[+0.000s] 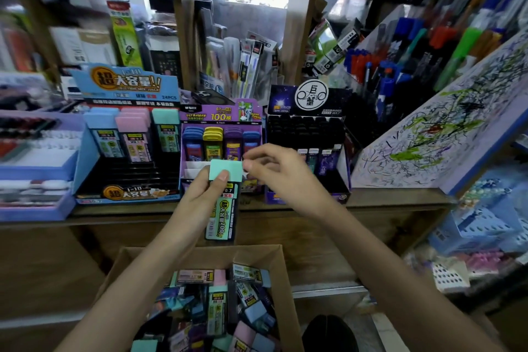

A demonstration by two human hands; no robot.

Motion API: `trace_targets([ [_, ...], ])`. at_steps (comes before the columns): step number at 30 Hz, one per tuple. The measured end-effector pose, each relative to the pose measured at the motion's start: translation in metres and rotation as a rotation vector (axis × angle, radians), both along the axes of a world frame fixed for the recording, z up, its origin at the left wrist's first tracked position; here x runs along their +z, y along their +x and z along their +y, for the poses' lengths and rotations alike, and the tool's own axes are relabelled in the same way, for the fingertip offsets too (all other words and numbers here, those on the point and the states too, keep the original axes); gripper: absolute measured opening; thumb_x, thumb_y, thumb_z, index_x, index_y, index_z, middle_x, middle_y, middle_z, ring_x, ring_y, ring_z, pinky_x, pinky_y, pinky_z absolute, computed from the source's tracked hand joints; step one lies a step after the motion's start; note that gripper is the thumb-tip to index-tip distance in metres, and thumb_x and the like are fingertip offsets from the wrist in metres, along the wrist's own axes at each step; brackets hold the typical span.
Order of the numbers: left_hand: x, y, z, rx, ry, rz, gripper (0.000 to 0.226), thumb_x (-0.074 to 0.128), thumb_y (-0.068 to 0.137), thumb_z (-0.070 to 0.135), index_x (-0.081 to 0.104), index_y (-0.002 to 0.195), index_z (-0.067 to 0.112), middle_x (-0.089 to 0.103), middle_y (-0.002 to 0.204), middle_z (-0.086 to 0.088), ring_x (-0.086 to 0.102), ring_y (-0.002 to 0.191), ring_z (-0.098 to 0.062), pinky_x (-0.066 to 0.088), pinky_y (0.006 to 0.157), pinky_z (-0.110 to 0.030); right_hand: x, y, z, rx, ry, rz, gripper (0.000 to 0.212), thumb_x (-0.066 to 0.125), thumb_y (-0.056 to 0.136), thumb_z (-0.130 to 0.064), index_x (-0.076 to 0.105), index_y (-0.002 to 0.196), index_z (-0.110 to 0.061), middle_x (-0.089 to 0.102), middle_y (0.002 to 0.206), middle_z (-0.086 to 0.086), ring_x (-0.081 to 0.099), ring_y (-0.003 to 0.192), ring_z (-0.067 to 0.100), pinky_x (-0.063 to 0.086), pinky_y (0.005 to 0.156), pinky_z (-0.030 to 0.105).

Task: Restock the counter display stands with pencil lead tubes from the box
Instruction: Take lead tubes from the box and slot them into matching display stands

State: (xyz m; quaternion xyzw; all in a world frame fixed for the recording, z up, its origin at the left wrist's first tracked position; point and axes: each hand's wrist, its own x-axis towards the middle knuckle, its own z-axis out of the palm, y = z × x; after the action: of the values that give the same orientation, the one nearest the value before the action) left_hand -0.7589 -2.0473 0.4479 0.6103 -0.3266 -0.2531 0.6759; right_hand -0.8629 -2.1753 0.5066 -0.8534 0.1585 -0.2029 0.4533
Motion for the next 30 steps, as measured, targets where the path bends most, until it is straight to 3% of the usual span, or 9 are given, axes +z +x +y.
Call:
trace_targets([
  [3, 0.005, 0.013, 0.014, 0.011, -0.021, -0.066, 0.025, 0.048, 0.079, 0.052, 0.062, 0.099, 0.049, 0.068, 0.098, 0.020, 0.062, 0.096, 0.001, 0.045, 0.079, -0.023, -0.001, 0.025, 0.025, 0.050, -0.014, -0.020, 0.019, 0.058, 0.092, -0.022, 0.062, 0.109, -0.014, 0.060, 0.093, -0.006, 0.063, 0.084, 0.012, 0.056, 0.072, 0.027],
  [5, 0.008, 0.025, 0.028, 0.035, -0.020, -0.137, 0.026, 0.047, 0.081, 0.050, 0.060, 0.103, 0.041, 0.066, 0.097, 0.022, 0.060, 0.094, 0.003, 0.046, 0.076, -0.015, 0.003, 0.041, 0.034, 0.054, -0.004, -0.027, 0.015, 0.061, 0.090, -0.019, 0.064, 0.104, -0.013, 0.060, 0.088, -0.005, 0.064, 0.075, 0.013, 0.057, 0.065, 0.027],
  [8, 0.012, 0.049, 0.054, 0.107, 0.036, -0.341, 0.029, 0.050, 0.083, 0.049, 0.052, 0.108, 0.034, 0.062, 0.097, 0.024, 0.057, 0.092, 0.010, 0.044, 0.071, -0.005, 0.013, 0.065, 0.040, 0.038, 0.062, -0.056, 0.008, 0.063, 0.088, -0.013, 0.063, 0.096, -0.011, 0.062, 0.085, 0.002, 0.065, 0.076, 0.023, 0.059, 0.069, 0.040],
  [12, 0.003, 0.094, 0.088, 0.220, 0.314, -0.726, 0.062, 0.053, 0.074, 0.058, 0.049, 0.125, 0.023, 0.051, 0.115, 0.010, 0.050, 0.107, -0.003, 0.041, 0.088, -0.022, 0.031, 0.102, 0.038, -0.032, 0.045, -0.145, 0.005, 0.063, 0.088, -0.012, 0.060, 0.091, -0.014, 0.060, 0.087, 0.005, 0.064, 0.083, 0.028, 0.057, 0.074, 0.043],
  [14, -0.003, 0.115, 0.100, 0.201, 0.404, -0.826, 0.065, 0.052, 0.073, 0.059, 0.051, 0.125, 0.020, 0.049, 0.115, 0.008, 0.048, 0.111, -0.009, 0.041, 0.090, -0.027, 0.037, 0.120, 0.036, -0.073, 0.014, -0.200, 0.005, 0.064, 0.088, -0.014, 0.059, 0.091, -0.015, 0.059, 0.085, 0.002, 0.063, 0.083, 0.026, 0.057, 0.075, 0.042],
  [16, -0.010, 0.131, 0.106, 0.162, 0.447, -0.851, 0.063, 0.055, 0.074, 0.055, 0.054, 0.124, 0.018, 0.050, 0.118, 0.006, 0.049, 0.114, -0.014, 0.043, 0.094, -0.030, 0.039, 0.137, 0.035, -0.113, -0.089, -0.238, 0.006, 0.064, 0.088, -0.017, 0.061, 0.093, -0.014, 0.062, 0.088, 0.004, 0.063, 0.083, 0.023, 0.054, 0.079, 0.041],
  [20, -0.030, 0.150, 0.108, 0.182, 0.509, -0.929, 0.051, 0.068, 0.080, 0.038, 0.058, 0.124, 0.015, 0.056, 0.124, 0.001, 0.051, 0.116, -0.017, 0.037, 0.092, -0.022, 0.036, 0.162, 0.036, -0.121, -0.365, -0.212, 0.018, 0.062, 0.089, -0.017, 0.063, 0.103, -0.007, 0.065, 0.096, 0.009, 0.061, 0.085, 0.023, 0.050, 0.080, 0.040],
  [26, -0.040, 0.151, 0.109, 0.257, 0.461, -1.009, 0.041, 0.070, 0.082, 0.030, 0.063, 0.119, 0.013, 0.061, 0.121, -0.001, 0.057, 0.110, -0.020, 0.046, 0.092, -0.036, 0.013, 0.176, 0.032, -0.018, -0.858, -0.067, 0.023, 0.053, 0.094, -0.024, 0.061, 0.112, -0.010, 0.063, 0.107, 0.007, 0.055, 0.101, 0.026, 0.042, 0.075, 0.035],
  [30, -0.043, 0.152, 0.108, 0.257, 0.456, -0.993, 0.041, 0.067, 0.084, 0.033, 0.062, 0.120, 0.015, 0.060, 0.122, 0.001, 0.055, 0.111, -0.018, 0.045, 0.093, -0.036, 0.015, 0.183, 0.030, -0.033, -0.833, -0.060, 0.025, 0.056, 0.092, -0.026, 0.065, 0.113, -0.014, 0.066, 0.102, 0.008, 0.054, 0.094, 0.024, 0.037, 0.068, 0.031],
])
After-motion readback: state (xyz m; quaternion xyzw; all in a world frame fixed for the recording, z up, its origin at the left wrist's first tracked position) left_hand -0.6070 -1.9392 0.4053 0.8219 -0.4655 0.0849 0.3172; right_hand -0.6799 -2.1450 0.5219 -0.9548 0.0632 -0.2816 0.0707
